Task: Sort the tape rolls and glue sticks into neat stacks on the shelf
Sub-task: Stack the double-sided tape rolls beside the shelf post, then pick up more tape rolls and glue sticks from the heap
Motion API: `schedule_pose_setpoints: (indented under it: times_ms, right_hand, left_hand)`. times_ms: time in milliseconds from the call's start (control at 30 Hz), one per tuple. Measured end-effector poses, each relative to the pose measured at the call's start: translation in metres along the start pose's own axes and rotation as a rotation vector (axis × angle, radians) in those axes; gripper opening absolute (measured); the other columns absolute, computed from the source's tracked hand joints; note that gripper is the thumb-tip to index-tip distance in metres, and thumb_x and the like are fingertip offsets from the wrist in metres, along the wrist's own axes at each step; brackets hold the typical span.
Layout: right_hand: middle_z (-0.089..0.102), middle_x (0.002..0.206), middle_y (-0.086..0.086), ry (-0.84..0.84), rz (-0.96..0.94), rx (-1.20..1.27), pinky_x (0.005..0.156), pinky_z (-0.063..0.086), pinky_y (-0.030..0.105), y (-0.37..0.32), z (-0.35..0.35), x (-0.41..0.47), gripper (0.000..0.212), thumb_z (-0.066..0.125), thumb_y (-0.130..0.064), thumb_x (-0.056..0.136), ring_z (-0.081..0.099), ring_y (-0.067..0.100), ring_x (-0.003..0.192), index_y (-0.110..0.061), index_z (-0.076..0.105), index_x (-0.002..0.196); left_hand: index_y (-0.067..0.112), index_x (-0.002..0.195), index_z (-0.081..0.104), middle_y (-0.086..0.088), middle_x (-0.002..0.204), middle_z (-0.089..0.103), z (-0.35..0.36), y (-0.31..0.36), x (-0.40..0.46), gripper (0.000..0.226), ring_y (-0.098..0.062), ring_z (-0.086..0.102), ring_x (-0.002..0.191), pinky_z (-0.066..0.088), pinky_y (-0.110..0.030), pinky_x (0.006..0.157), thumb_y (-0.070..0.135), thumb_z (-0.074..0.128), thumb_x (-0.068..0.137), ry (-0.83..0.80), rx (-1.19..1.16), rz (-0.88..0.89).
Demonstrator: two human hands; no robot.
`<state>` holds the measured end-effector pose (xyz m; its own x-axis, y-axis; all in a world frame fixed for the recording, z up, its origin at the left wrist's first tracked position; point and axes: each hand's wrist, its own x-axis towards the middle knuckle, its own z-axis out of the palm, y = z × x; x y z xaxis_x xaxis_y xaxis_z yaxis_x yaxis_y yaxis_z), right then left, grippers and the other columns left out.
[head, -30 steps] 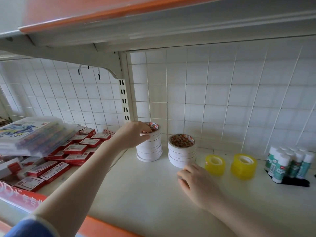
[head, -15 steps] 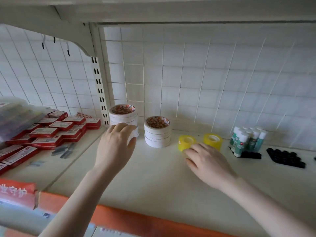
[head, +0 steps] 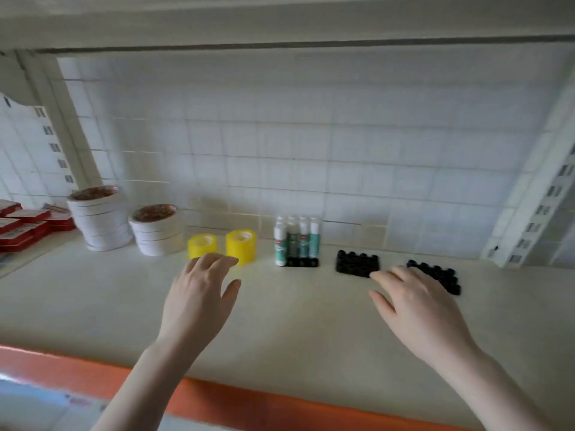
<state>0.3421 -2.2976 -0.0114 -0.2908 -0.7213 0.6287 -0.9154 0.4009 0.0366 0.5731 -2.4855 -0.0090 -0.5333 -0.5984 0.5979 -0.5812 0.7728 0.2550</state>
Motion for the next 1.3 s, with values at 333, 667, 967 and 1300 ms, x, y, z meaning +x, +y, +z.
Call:
schedule_pose_setpoints:
  times_ms: [333,667,967,1300]
  right_hand:
    - [0.062,0.067,0.005,0.013,0.145,-0.037,0.051,0.050,0.034,0.144,-0.055,-0.074,0.015,0.080,-0.013,0.066,0.061,0.029,0.061,-0.011,0.069,0.076]
    - [0.062,0.064,0.008,0.053,0.339,-0.161,0.051,0.051,0.035,0.224,-0.086,-0.145,0.015,0.080,-0.010,0.064,0.060,0.031,0.058,-0.009,0.067,0.072]
    - [0.063,0.065,0.010,0.115,0.346,-0.209,0.049,0.050,0.034,0.343,-0.113,-0.183,0.018,0.082,-0.008,0.062,0.061,0.031,0.057,-0.007,0.069,0.075]
    - [0.067,0.074,0.008,0.079,0.259,-0.111,0.053,0.052,0.034,0.485,-0.149,-0.211,0.012,0.073,-0.011,0.074,0.062,0.029,0.063,-0.008,0.071,0.085]
  left_hand:
    - [0.013,0.105,0.068,-0.004,0.106,0.066,0.040,0.166,-0.010,0.029,-0.030,0.060,0.098,0.049,-0.039,0.073,0.016,0.075,0.076,-0.080,-0.071,0.022]
    - [0.013,0.110,0.067,-0.003,0.110,0.064,0.067,0.259,-0.006,0.030,-0.027,0.057,0.104,0.047,-0.036,0.078,0.019,0.071,0.081,-0.136,-0.176,0.175]
    - [0.015,0.110,0.067,-0.001,0.110,0.064,0.108,0.376,-0.005,0.030,-0.026,0.056,0.105,0.046,-0.037,0.082,0.021,0.071,0.081,-0.160,-0.186,0.202]
    - [0.017,0.116,0.063,0.003,0.115,0.061,0.161,0.527,-0.008,0.032,-0.022,0.054,0.109,0.046,-0.034,0.083,0.024,0.066,0.085,-0.234,-0.207,0.196]
